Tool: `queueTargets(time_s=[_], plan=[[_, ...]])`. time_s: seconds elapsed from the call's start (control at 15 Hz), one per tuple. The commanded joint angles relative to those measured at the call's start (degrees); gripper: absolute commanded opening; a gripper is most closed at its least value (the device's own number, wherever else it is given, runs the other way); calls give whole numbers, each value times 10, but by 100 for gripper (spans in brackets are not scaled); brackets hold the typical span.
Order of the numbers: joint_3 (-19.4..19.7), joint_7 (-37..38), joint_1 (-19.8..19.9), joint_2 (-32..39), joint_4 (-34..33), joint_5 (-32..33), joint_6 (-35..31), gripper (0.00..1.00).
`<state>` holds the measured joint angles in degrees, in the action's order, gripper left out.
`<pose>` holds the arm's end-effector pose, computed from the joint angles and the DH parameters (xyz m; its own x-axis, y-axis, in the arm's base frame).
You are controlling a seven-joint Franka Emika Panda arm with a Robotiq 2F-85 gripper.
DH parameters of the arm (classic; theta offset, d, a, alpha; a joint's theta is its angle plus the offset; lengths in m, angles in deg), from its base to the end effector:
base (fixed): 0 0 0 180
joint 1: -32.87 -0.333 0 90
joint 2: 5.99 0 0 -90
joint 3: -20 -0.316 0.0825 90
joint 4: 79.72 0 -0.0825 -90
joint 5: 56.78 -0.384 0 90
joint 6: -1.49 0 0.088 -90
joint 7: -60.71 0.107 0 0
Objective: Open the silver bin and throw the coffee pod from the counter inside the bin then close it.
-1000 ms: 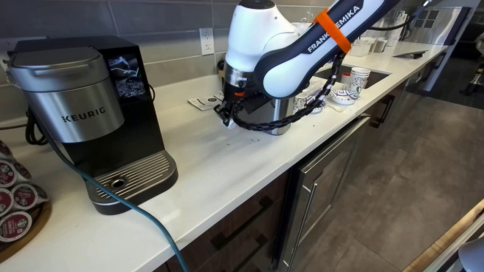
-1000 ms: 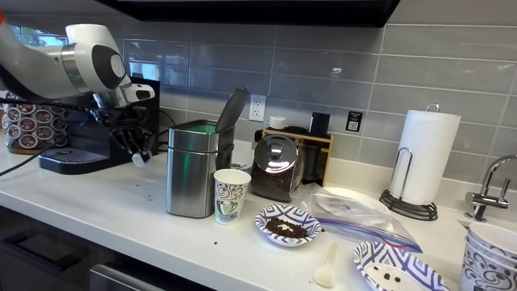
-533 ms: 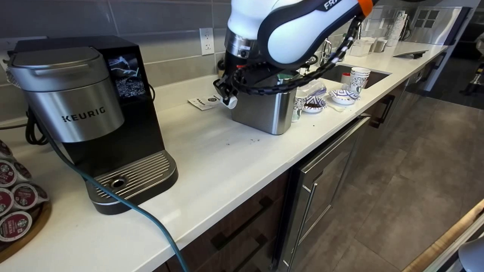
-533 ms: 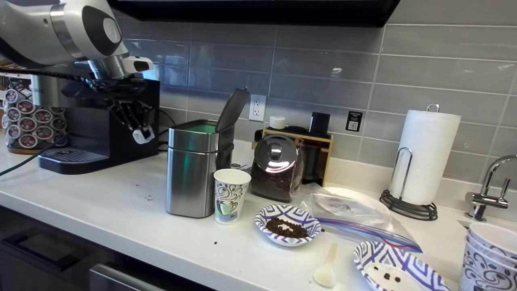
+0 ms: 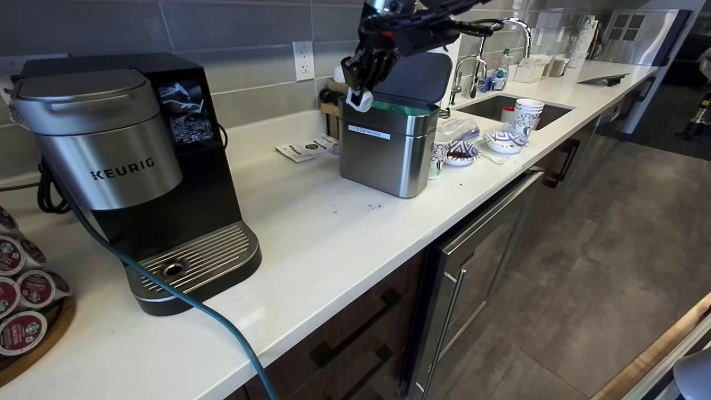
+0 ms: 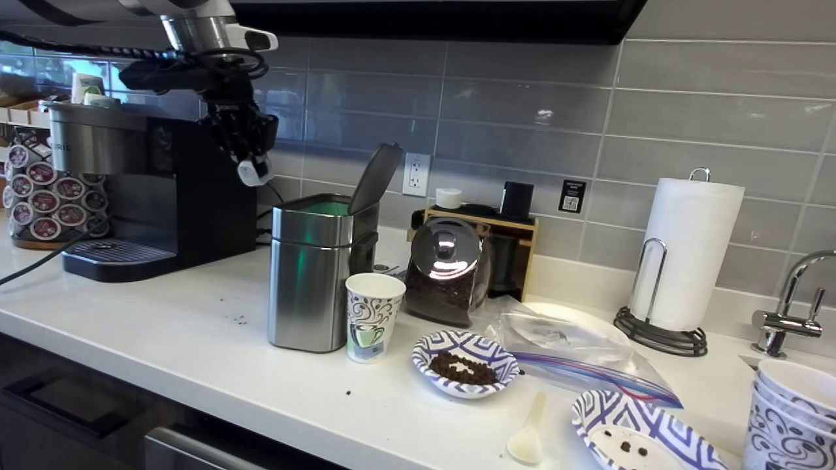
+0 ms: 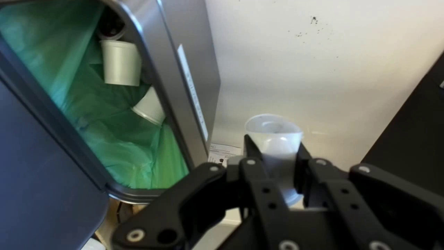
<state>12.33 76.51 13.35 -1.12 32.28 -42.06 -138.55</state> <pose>0.5452 0.2775 0.4776 0.8417 0.3412 0.4185 0.3279 -0.9388 0.1058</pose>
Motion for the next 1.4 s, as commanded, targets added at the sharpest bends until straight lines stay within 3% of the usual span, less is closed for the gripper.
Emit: queueTargets(time_s=[0.0, 0.33, 0.93, 1.0, 1.07, 1.2, 1.33], plan=[[-10, -101, 45, -25, 9, -57, 20, 6], [-4, -185, 80, -19, -3, -84, 33, 6], [5, -204, 108, -11, -7, -55, 49, 9], [6, -204, 109, -10, -7, -54, 49, 18], [6, -198, 110, -8, -8, -48, 48, 49], [6, -188, 110, -7, -11, -59, 51, 54], [6, -184, 112, -8, -14, -75, 61, 70]])
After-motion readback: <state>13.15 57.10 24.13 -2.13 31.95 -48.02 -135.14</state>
